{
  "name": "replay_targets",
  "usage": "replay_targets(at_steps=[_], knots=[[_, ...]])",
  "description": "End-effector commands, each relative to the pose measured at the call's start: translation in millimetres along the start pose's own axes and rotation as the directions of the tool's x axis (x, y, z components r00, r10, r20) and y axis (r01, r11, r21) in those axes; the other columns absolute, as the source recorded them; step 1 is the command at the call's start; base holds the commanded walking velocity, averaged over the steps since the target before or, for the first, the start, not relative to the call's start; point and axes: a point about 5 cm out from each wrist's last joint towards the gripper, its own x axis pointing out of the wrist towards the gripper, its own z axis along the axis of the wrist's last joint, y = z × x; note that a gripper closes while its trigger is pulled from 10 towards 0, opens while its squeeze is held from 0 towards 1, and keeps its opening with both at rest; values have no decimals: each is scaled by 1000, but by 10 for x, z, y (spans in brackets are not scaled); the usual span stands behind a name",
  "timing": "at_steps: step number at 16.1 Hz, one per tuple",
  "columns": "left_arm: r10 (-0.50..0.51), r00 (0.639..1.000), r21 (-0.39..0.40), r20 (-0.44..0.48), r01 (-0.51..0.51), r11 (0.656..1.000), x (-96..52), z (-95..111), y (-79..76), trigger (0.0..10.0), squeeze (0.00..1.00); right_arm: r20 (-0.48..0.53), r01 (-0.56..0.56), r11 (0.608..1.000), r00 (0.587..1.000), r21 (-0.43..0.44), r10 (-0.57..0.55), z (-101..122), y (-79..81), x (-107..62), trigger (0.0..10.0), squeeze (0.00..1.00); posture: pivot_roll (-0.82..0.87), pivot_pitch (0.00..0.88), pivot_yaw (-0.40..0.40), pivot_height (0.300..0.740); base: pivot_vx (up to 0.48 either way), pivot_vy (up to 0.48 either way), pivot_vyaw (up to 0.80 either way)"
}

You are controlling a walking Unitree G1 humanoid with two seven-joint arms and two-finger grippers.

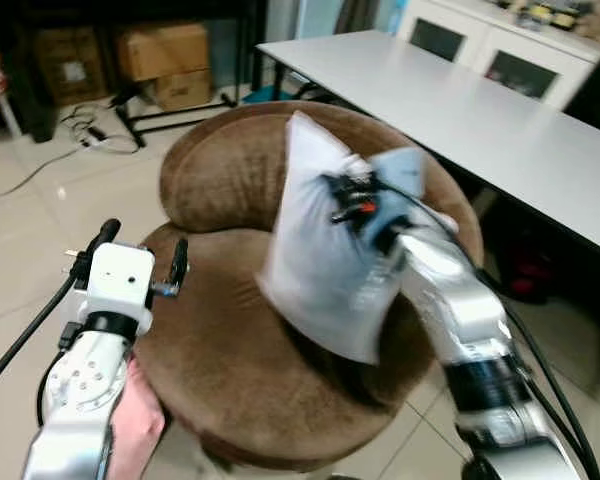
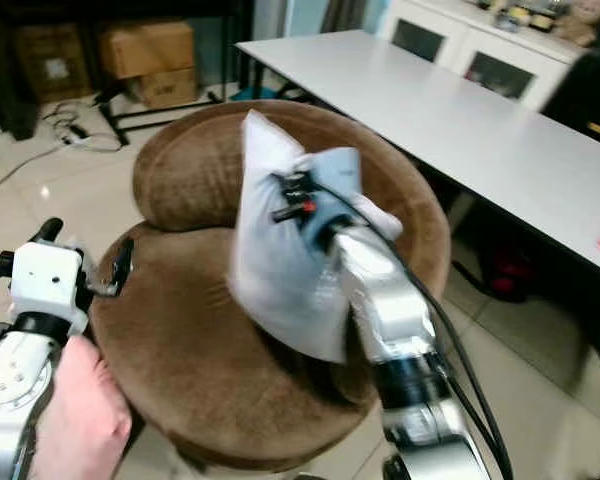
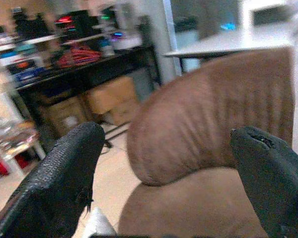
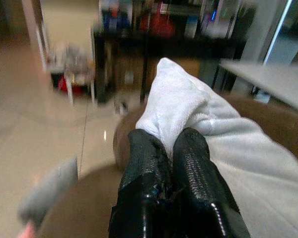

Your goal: Move the pillow to the sofa from floor

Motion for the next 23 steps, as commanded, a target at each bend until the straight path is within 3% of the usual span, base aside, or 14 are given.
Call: replay_targets(at_steps=[1, 2, 5, 7, 8, 11, 13, 14, 15, 17, 18, 19, 21, 23], knots=[[-65, 997, -9, -32, 64, 998, -16, -52, -94, 10000, 0, -14, -12, 1000, 1000, -22, 11, 56, 22, 62, 10000, 0, -4, 0, -108, 740, 0, 0, 0], [-95, 994, -3, -48, 95, 996, -51, -84, -92, 10000, 0, -72, -19, 1000, 997, 15, 20, 28, 94, 223, 10000, 0, -4, 0, -110, 740, 0, 0, 0], [-119, 991, 7, -61, 119, 993, -83, -83, -66, 10000, 0, -124, -8, 994, 992, 111, 22, 75, 225, 482, 10000, 0, 8, 0, -120, 740, 0, 0, 0], [-134, 989, 12, -64, 135, 991, -106, -70, -65, 10000, 0, -131, 52, 987, 991, 150, -32, 128, 232, 598, 10000, 0, 21, 0, -128, 740, 0, 0, 0], [-146, 987, 12, -68, 147, 989, -135, -71, -75, 10000, 0, -148, 149, 971, 981, 188, -121, 155, 169, 670, 10000, 0, 46, 0, -142, 740, 0, 0, 0], [-153, 985, 13, -77, 155, 988, -194, -62, -77, 10000, 0, -270, 468, 803, 881, 369, -389, 59, -239, 630, 10000, 0, 73, 0, -154, 740, 0, 0, 0], [-155, 985, 11, -81, 156, 988, -207, -54, -74, 10000, 0, -315, 549, 707, 835, 445, -451, 1, -412, 563, 10000, 0, 75, 0, -154, 740, 0, 0, 0], [-162, 983, 4, -81, 163, 987, -212, -39, -71, 10000, 0, -358, 616, 634, 788, 468, -502, -73, -544, 488, 10000, 0, 80, 0, -151, 740, 0, 0, 0], [-166, 983, -14, -82, 166, 986, -209, -26, -71, 10000, 0, -399, 679, 577, 734, 454, -549, -173, -661, 395, 10000, 0, 80, 0, -151, 740, 0, 0, 0], [-184, 979, -18, -89, 184, 983, -210, -21, -92, 10000, 0, -474, 749, 534, 662, 393, -581, -393, -737, 268, 10000, 0, 83, 0, -147, 740, 0, 0, 0], [-186, 978, -4, -90, 186, 983, -212, -20, -94, 10000, 0, -507, 769, 540, 634, 341, -584, -521, -730, 214, 10000, 0, 84, 0, -142, 740, 0, 0, 0], [-189, 977, 8, -96, 191, 982, -218, -22, -90, 10000, 0, -525, 761, 569, 637, 311, -565, -613, -683, 200, 10000, 0, 90, 0, -138, 740, 0, 0, 0], [-179, 979, 33, -98, 183, 983, -216, -5, -58, 10000, 0, -490, 685, 670, 706, 286, -512, -621, -587, 262, 10000, 0, 98, 0, -138, 740, 0, 0, 0], [-157, 982, 39, -103, 162, 986, -228, -2, -29, 10000, 0, -442, 626, 718, 761, 305, -475, -510, -527, 350, 10000, 0, 107, 0, -145, 740, 0, 0, 0]])
